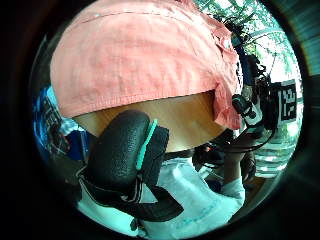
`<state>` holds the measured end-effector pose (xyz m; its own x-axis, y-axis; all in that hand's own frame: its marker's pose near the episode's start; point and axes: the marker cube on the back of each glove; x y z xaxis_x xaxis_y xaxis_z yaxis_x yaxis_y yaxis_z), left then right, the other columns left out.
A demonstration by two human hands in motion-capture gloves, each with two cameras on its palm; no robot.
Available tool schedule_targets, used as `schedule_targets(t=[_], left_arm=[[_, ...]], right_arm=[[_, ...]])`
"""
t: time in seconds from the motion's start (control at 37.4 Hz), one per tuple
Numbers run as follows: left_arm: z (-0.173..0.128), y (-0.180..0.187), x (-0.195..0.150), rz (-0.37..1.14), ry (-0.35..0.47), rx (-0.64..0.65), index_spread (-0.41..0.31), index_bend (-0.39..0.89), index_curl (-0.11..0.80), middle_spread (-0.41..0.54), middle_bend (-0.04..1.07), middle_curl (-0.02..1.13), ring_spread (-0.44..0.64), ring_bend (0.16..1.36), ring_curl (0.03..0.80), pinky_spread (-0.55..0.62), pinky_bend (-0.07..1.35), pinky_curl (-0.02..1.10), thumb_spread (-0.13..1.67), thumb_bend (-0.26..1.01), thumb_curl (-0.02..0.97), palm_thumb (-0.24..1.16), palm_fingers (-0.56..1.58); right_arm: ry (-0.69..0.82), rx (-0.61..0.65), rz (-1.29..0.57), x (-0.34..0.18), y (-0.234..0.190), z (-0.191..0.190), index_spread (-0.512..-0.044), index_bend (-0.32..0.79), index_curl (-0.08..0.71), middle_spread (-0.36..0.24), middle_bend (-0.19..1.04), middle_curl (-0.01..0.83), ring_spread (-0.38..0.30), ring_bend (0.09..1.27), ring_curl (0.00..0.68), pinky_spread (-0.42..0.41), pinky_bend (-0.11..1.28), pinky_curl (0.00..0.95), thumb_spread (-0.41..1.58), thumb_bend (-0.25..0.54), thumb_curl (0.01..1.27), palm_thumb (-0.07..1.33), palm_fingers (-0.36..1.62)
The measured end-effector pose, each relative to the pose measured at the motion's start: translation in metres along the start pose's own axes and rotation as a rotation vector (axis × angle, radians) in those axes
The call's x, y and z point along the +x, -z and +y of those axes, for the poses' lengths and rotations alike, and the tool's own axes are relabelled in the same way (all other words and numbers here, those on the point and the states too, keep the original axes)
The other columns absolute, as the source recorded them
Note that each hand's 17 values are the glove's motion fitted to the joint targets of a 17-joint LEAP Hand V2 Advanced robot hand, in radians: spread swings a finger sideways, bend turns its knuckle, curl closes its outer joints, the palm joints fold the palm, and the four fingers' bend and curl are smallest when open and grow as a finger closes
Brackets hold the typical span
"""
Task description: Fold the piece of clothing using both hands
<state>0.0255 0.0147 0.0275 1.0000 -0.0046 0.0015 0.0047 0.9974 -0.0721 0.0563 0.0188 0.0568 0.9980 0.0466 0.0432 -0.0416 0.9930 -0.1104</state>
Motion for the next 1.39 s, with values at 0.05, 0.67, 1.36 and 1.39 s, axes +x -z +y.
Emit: schedule_targets(t=[0.05, 0.67, 1.36, 1.39], left_arm=[[-0.003, -0.009, -0.001, -0.001, 0.001, -0.021, -0.103, 0.11, 0.198, 0.013, 0.26, 0.36, 0.15, 0.66, 0.299, 0.32, 0.5, 0.28, 1.13, -0.02, 0.245, 0.1, 0.29], [-0.022, -0.058, -0.031, -0.056, 0.006, 0.404, -0.2, 0.36, 0.335, -0.147, 0.29, 0.37, -0.09, 0.57, 0.272, 0.1, 0.38, 0.26, 1.24, 0.15, 0.327, 0.39, 0.86], [-0.016, 0.076, -0.071, 0.033, -0.214, 0.097, -0.342, 0.16, 0.387, -0.369, 0.39, 0.48, -0.41, 0.77, 0.435, -0.39, 0.7, 0.47, 1.09, 0.1, 0.403, 0.76, 1.45], [-0.025, 0.081, -0.071, 0.042, -0.224, 0.06, -0.345, 0.16, 0.389, -0.372, 0.4, 0.48, -0.41, 0.79, 0.444, -0.4, 0.73, 0.48, 1.1, 0.11, 0.401, 0.77, 1.45]], right_arm=[[-0.001, -0.023, -0.002, 0.002, -0.008, -0.002, -0.329, 0.13, 0.208, 0.063, 0.27, 0.301, 0.168, 0.35, 0.211, 0.283, 0.48, 0.311, 1.14, -0.022, 0.28, 0.28, 0.03], [0.059, 0.262, 0.05, 0.026, -0.034, -0.021, -0.33, 0.38, 0.324, -0.101, 0.22, 0.33, -0.092, 0.43, 0.254, 0.101, 0.36, 0.283, 1.22, 0.143, 0.36, 0.67, 0.8], [0.426, -0.067, -0.195, 0.013, 0.111, -0.034, -0.29, 0.13, 0.359, -0.247, 0.4, 0.466, -0.252, 0.79, 0.464, -0.332, 0.64, 0.43, 1.26, 0.209, 0.37, 0.98, 1.44], [0.434, -0.09, -0.201, 0.011, 0.115, -0.046, -0.286, 0.13, 0.359, -0.246, 0.41, 0.474, -0.248, 0.8, 0.473, -0.325, 0.67, 0.44, 1.27, 0.211, 0.37, 0.98, 1.43]])
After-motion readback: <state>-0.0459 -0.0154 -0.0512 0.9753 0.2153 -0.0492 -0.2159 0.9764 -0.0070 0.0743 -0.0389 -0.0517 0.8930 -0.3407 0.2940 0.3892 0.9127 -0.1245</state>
